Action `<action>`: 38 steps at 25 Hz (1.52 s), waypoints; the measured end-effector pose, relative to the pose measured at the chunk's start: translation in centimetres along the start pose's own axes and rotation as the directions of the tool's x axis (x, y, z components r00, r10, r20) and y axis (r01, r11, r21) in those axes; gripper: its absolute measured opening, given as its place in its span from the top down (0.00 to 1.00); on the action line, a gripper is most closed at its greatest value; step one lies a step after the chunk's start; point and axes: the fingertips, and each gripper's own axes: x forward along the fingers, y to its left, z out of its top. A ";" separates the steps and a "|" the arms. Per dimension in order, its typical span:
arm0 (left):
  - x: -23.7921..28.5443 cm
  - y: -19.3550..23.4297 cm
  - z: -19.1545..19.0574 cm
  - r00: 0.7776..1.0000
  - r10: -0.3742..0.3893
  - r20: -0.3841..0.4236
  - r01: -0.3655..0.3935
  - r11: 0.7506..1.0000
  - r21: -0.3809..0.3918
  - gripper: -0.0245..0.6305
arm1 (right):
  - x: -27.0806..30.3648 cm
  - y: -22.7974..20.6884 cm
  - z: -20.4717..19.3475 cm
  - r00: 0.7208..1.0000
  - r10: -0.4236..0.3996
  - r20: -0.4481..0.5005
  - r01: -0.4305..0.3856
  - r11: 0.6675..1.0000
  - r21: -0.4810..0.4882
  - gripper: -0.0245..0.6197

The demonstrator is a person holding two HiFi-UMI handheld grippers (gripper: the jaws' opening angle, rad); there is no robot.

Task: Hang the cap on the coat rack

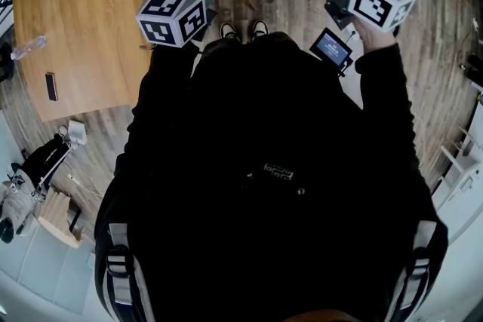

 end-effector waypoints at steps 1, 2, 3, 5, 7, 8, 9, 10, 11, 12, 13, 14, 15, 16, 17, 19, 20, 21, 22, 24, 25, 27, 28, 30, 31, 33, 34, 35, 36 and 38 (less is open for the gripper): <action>-0.1 -0.2 -0.2 1.000 -0.003 -0.003 0.003 1.000 0.001 0.96 | -0.1 -0.1 -0.2 1.000 -0.003 -0.003 0.003 1.000 0.004 0.56; -0.1 -0.3 -0.4 1.000 -0.006 -0.006 0.006 1.000 0.002 0.96 | -0.2 -0.2 -0.4 1.000 -0.006 -0.006 0.006 1.000 0.007 0.56; -0.1 -0.4 -0.7 1.000 -0.009 -0.011 0.009 1.000 0.003 0.96 | -0.2 -0.2 -0.6 1.000 -0.007 -0.009 0.008 1.000 0.010 0.56; 0.0 -0.7 -1.3 1.000 -0.016 -0.022 0.016 1.000 0.006 0.96 | -0.3 -0.2 -1.1 1.000 -0.011 -0.020 0.011 1.000 0.012 0.56; 0.0 -1.3 -1.5 0.999 -0.028 -0.026 0.028 0.999 0.017 0.96 | -0.3 -0.4 -1.7 0.999 -0.018 -0.039 0.018 1.000 0.009 0.56; -0.1 -1.7 -1.5 0.999 -0.038 -0.025 0.039 0.999 0.025 0.96 | -0.4 -0.5 -2.1 0.998 -0.023 -0.053 0.023 1.000 0.007 0.56; -0.2 -2.1 -1.5 0.998 -0.050 -0.025 0.051 0.998 0.035 0.96 | -0.4 -0.7 -2.6 0.997 -0.029 -0.072 0.029 1.000 0.005 0.56; -0.3 -2.4 -1.5 0.998 -0.062 -0.029 0.063 0.997 0.044 0.96 | -0.5 -0.8 -3.1 0.995 -0.035 -0.092 0.036 0.999 0.007 0.56; -0.4 -2.7 -1.8 0.997 -0.072 -0.037 0.074 0.996 0.052 0.96 | -0.6 -1.1 -3.7 0.993 -0.042 -0.112 0.043 0.999 0.011 0.56; -0.5 -2.9 -2.1 0.996 -0.079 -0.046 0.082 0.995 0.057 0.96 | -0.8 -1.3 -4.3 0.991 -0.047 -0.128 0.050 0.999 0.018 0.57; -0.6 -3.0 -2.5 0.995 -0.082 -0.055 0.086 0.995 0.058 0.96 | -0.9 -1.4 -4.8 0.989 -0.051 -0.140 0.055 0.998 0.024 0.57; -0.7 -3.0 -2.8 0.995 -0.083 -0.063 0.087 0.995 0.057 0.96 | -1.1 -1.5 -5.2 0.988 -0.052 -0.148 0.057 0.998 0.029 0.57; -0.9 -2.9 -3.0 0.994 -0.082 -0.067 0.086 0.995 0.055 0.96 | -1.2 -1.5 -5.5 0.987 -0.052 -0.153 0.057 0.998 0.032 0.57; -1.0 -2.9 -3.1 0.994 -0.081 -0.069 0.084 0.995 0.053 0.96 | -1.2 -1.5 -5.7 0.986 -0.050 -0.157 0.056 0.998 0.035 0.57; -1.2 -2.9 -3.1 0.995 -0.080 -0.068 0.083 0.995 0.052 0.96 | -1.3 -1.4 -5.9 0.986 -0.048 -0.159 0.055 0.998 0.042 0.58; -1.5 -3.1 -2.7 0.995 -0.082 -0.055 0.085 0.995 0.057 0.96 | -1.4 -1.2 -5.9 0.988 -0.033 -0.154 0.041 0.998 0.052 0.71; -1.6 -3.3 -2.3 0.995 -0.086 -0.043 0.089 0.994 0.066 0.96 | -1.4 -1.0 -5.7 0.989 -0.021 -0.145 0.029 0.998 0.054 0.80; -1.6 -3.6 -1.8 0.995 -0.093 -0.030 0.095 0.992 0.079 0.96 | -1.4 -0.8 -5.5 0.991 -0.010 -0.135 0.018 0.998 0.058 0.90; -1.7 -4.0 -1.3 0.995 -0.100 -0.020 0.101 0.990 0.096 0.96 | -1.5 -0.5 -5.2 0.992 -0.001 -0.125 0.009 0.998 0.060 0.95; -1.7 -4.9 -0.4 0.993 -0.115 -0.006 0.115 0.985 0.126 0.96 | -1.7 0.5 -4.5 0.994 0.015 -0.112 -0.009 0.999 0.049 0.95; -1.8 -5.3 0.1 0.992 -0.123 -0.001 0.122 0.983 0.136 0.96 | -1.7 1.2 -4.1 0.994 0.024 -0.105 -0.020 0.999 0.035 0.95; -2.1 -6.1 1.0 0.990 -0.139 0.012 0.135 0.980 0.149 0.96 | -1.7 2.5 -3.2 0.996 0.037 -0.087 -0.037 0.999 0.002 0.95; -2.2 -6.4 1.5 0.989 -0.147 0.021 0.142 0.978 0.154 0.96 | -1.7 3.0 -2.7 0.996 0.043 -0.075 -0.044 0.999 -0.013 0.95; -2.4 -7.2 2.5 0.986 -0.164 0.039 0.156 0.974 0.165 0.96 | -1.7 4.0 -1.6 0.997 0.064 -0.048 -0.066 0.997 -0.033 0.95; -2.4 -7.5 3.0 0.984 -0.172 0.047 0.162 0.972 0.170 0.96 | -1.8 4.5 -1.1 0.996 0.080 -0.033 -0.081 0.996 -0.041 0.95; -2.6 -8.1 4.1 0.981 -0.184 0.066 0.171 0.970 0.171 0.96 | -1.9 5.4 -0.1 0.995 0.103 -0.006 -0.103 0.993 -0.058 0.96; -2.7 -8.3 4.6 0.979 -0.189 0.078 0.174 0.970 0.168 0.96 | -1.9 5.6 0.4 0.994 0.106 0.002 -0.105 0.992 -0.067 0.96; -2.8 -8.6 5.2 0.977 -0.194 0.090 0.177 0.970 0.168 0.96 | -1.9 5.8 0.7 0.994 0.105 0.008 -0.104 0.992 -0.074 0.96; -2.9 -8.8 5.7 0.975 -0.199 0.099 0.180 0.969 0.169 0.96 | -1.9 6.0 1.0 0.994 0.105 0.010 -0.104 0.992 -0.077 0.96; -3.0 -9.2 6.4 0.972 -0.205 0.111 0.185 0.967 0.174 0.96 | -1.9 6.5 1.4 0.992 0.121 0.015 -0.120 0.990 -0.073 0.96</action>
